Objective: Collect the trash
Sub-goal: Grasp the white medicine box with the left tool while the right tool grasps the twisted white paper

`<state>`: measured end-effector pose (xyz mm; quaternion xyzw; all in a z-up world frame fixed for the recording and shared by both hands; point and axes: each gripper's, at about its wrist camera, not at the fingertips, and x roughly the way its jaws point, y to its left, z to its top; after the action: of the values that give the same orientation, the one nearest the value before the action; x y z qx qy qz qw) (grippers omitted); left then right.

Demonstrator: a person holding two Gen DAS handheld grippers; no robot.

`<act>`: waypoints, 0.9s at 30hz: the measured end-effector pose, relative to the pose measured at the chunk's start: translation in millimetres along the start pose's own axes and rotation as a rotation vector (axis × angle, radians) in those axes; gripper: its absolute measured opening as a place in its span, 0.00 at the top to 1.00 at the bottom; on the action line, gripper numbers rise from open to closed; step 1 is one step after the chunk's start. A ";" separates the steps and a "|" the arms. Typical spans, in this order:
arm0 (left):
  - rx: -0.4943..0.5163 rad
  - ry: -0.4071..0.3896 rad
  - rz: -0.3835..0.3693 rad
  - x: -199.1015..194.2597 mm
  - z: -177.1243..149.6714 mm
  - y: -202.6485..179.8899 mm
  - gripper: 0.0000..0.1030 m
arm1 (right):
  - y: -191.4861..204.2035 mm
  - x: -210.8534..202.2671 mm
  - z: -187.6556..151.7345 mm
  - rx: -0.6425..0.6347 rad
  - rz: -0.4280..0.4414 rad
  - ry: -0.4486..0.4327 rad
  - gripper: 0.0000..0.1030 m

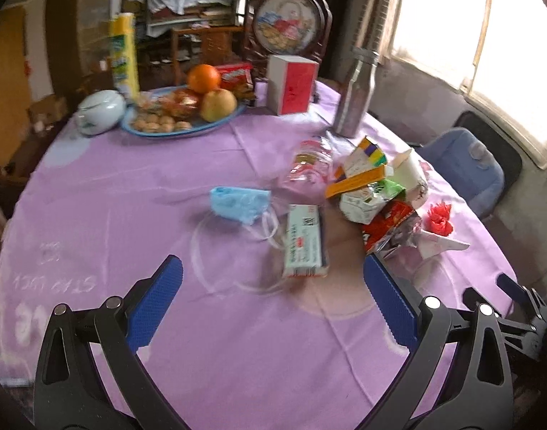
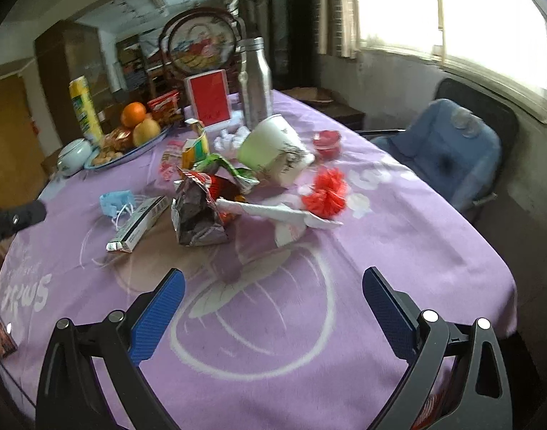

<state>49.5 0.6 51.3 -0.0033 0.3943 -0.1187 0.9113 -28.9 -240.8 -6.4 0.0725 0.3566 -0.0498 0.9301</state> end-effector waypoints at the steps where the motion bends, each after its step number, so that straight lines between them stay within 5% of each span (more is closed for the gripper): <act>1: -0.001 0.017 -0.010 6.5 3.3 -0.4 0.06 | -0.8 5.3 3.8 -0.008 0.010 0.007 0.05; 13: -0.145 0.195 -0.306 71.9 -2.4 10.5 0.06 | 15.3 42.9 22.0 -0.138 -0.023 0.072 0.05; 27: -0.072 0.286 -0.220 99.8 -10.5 7.2 0.06 | 22.8 58.5 27.7 -0.241 -0.016 0.084 0.05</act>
<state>109.5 -13.3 -28.3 -0.0621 0.5213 -0.2025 0.8266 35.9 -225.4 -23.0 -0.0405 0.3993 -0.0108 0.9159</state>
